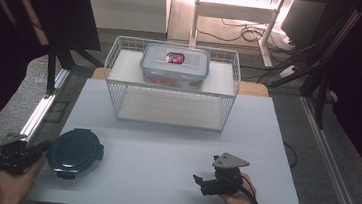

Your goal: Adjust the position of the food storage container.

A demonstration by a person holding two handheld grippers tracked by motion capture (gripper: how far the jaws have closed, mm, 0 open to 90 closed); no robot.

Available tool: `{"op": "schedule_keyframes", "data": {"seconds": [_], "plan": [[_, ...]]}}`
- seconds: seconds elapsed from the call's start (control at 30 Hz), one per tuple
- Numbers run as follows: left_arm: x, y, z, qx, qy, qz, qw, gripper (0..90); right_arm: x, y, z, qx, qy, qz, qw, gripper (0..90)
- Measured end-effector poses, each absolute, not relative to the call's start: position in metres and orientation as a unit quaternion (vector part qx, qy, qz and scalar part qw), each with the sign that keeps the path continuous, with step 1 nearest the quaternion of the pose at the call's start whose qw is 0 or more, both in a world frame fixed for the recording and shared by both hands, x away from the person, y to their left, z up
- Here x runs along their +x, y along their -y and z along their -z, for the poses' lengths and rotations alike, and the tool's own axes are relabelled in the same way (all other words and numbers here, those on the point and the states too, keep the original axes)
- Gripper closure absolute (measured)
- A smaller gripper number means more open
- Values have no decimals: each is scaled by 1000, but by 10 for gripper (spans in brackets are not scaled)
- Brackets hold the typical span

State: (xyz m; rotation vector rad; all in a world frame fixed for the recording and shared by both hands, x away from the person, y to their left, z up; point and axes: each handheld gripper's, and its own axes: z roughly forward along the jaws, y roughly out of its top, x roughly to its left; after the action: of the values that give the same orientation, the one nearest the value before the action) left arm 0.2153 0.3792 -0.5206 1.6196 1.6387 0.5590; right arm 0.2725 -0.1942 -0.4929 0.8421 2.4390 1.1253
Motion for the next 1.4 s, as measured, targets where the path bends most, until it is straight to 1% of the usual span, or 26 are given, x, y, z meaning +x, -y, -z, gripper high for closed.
{"op": "schedule_keyframes", "data": {"seconds": [0.13, 0.33, 0.37, 0.4, 0.53, 0.6, 0.73, 0.77, 0.8, 0.93, 1.03, 1.13, 1.4], "plan": [[219, -369, 520, 638, -636, -211, 380, 900, 273, 193, 494, 296, -855, -393, 161, 55], [229, -335, 516, 673, -606, -192, 380, 900, 273, 193, 494, 296, -857, -390, 162, 55], [229, -335, 516, 673, -606, -192, 380, 900, 273, 193, 494, 296, -857, -390, 162, 55], [232, -323, 515, 684, -595, -187, 380, 900, 273, 194, 494, 296, -857, -390, 162, 55], [235, -308, 514, 698, -580, -180, 380, 900, 273, 193, 495, 296, -857, -389, 162, 55], [237, -297, 515, 710, -564, -165, 387, 900, 273, 193, 495, 297, -857, -388, 162, 55], [237, -297, 514, 718, -558, -157, 384, 900, 273, 194, 495, 298, -857, -387, 162, 55], [235, -298, 515, 717, -564, -153, 379, 900, 273, 194, 495, 299, -857, -388, 163, 55], [233, -300, 518, 723, -571, -151, 357, 900, 272, 194, 494, 299, -857, -387, 165, 55], [225, -299, 527, 730, -573, -116, 355, 900, 273, 196, 493, 300, -855, -389, 166, 55], [223, -295, 526, 732, -575, -126, 343, 900, 273, 196, 494, 300, -855, -389, 166, 55], [221, -297, 527, 722, -584, -113, 353, 900, 272, 195, 493, 299, -856, -389, 166, 55], [221, -279, 525, 734, -572, -109, 350, 900, 272, 192, 494, 309, -853, -389, 158, 58]]}}
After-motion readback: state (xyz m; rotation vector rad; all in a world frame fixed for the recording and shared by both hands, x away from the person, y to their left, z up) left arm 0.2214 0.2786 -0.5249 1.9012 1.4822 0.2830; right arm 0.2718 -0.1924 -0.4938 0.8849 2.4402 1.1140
